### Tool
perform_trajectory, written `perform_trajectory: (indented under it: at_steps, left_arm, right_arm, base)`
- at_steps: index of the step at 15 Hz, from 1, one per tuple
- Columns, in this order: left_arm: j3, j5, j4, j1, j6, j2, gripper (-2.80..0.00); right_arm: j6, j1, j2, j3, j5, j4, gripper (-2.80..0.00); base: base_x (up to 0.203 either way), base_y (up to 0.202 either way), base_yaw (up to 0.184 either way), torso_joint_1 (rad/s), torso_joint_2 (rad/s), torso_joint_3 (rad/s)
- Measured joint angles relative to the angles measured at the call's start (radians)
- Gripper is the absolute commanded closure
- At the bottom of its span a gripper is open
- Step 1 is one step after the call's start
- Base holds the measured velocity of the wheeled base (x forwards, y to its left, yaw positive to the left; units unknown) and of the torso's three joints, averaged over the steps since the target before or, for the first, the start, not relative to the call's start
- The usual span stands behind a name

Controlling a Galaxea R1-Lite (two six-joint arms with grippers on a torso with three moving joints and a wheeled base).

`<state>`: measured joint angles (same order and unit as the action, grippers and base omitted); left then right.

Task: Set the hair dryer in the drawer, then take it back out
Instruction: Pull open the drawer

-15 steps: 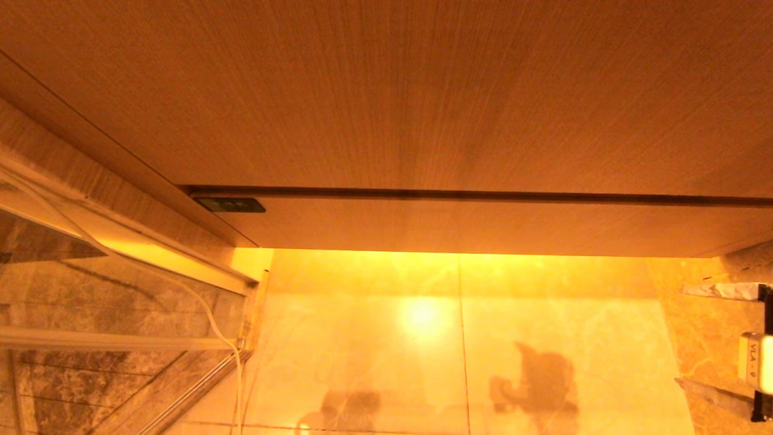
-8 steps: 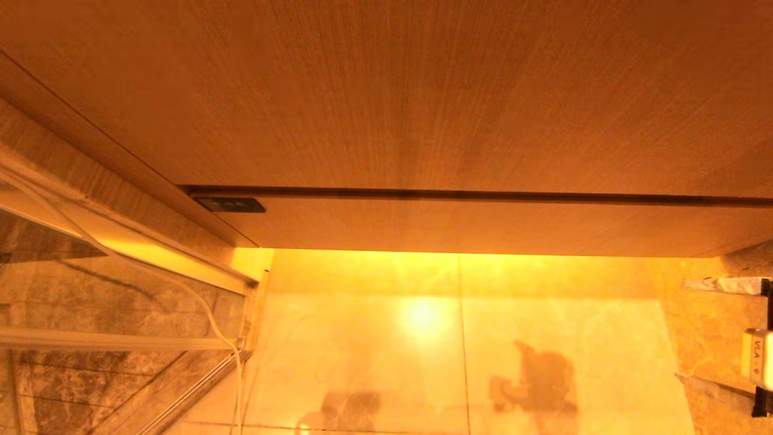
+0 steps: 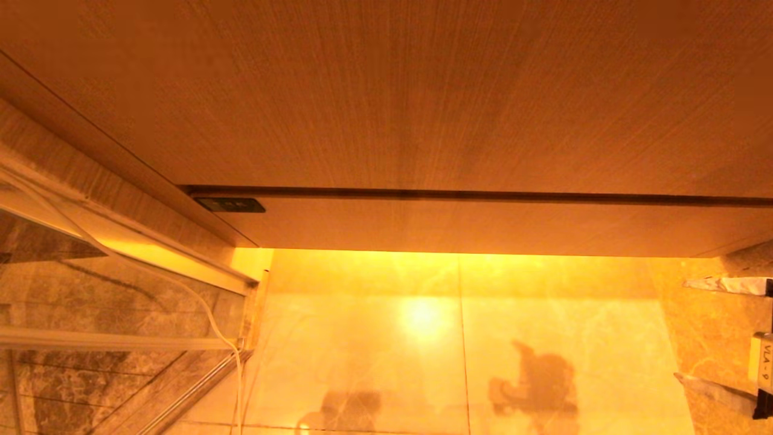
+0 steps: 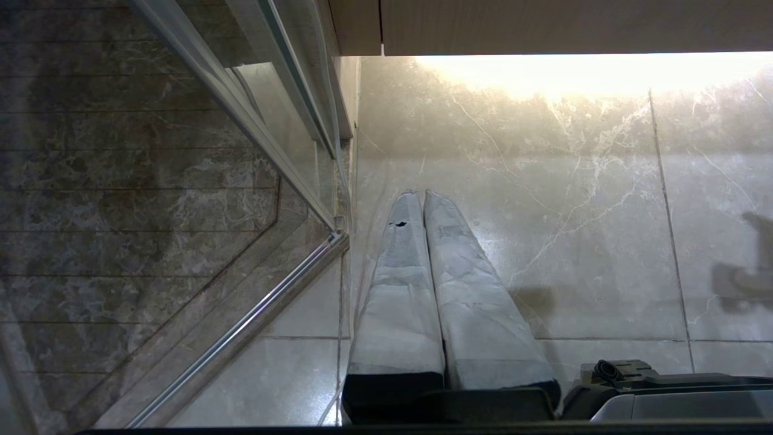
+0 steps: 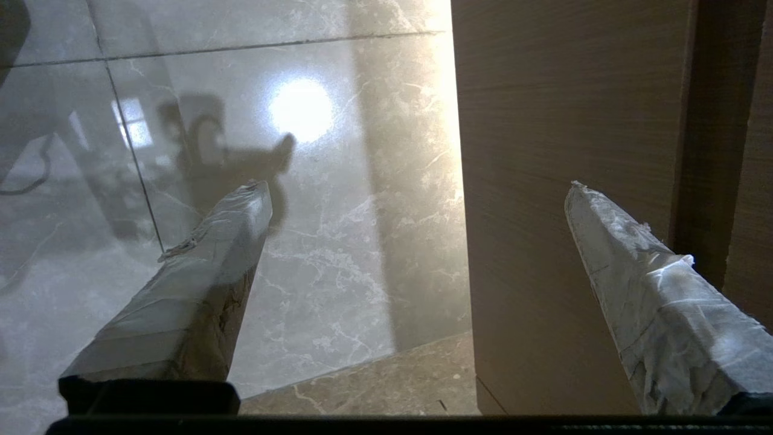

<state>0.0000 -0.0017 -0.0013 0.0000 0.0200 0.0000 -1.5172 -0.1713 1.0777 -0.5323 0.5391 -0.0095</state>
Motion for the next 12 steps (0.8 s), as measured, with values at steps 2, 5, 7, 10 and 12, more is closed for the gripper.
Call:
perform_trajectory:
  at_steps: [2,5,7,10,12]
  left_arm:
    - [0.000,0.000,0.000,0.000,0.000,0.000,0.00]
    - [0.000,0.000,0.000,0.000,0.000,0.000,0.00]
    - [0.000,0.000,0.000,0.000,0.000,0.000,0.00]
    - [0.000,0.000,0.000,0.000,0.000,0.000,0.00]
    - [0.000,0.000,0.000,0.000,0.000,0.000,0.00]
  right_arm:
    - [0.001,0.000,0.001,-0.006,0.003,0.004,-2.80]
    - [-0.011,0.000,0.010,-0.015,0.015,-0.022,-2.80]
    - [-0.022,0.001,0.027,-0.020,0.022,-0.048,-2.80]
    - [-0.114,0.001,0.067,-0.044,0.112,-0.070,-2.80]
    - [-0.135,0.001,0.102,-0.056,0.172,-0.071,-2.80]
  base:
    - [0.000,0.000,0.000,0.000,0.00,0.000]
    - [0.000,0.000,0.000,0.000,0.00,0.000]
    - [0.000,0.000,0.000,0.000,0.00,0.000]
    - [0.000,0.000,0.000,0.000,0.00,0.000]
    - [0.000,0.000,0.000,0.000,0.00,0.000]
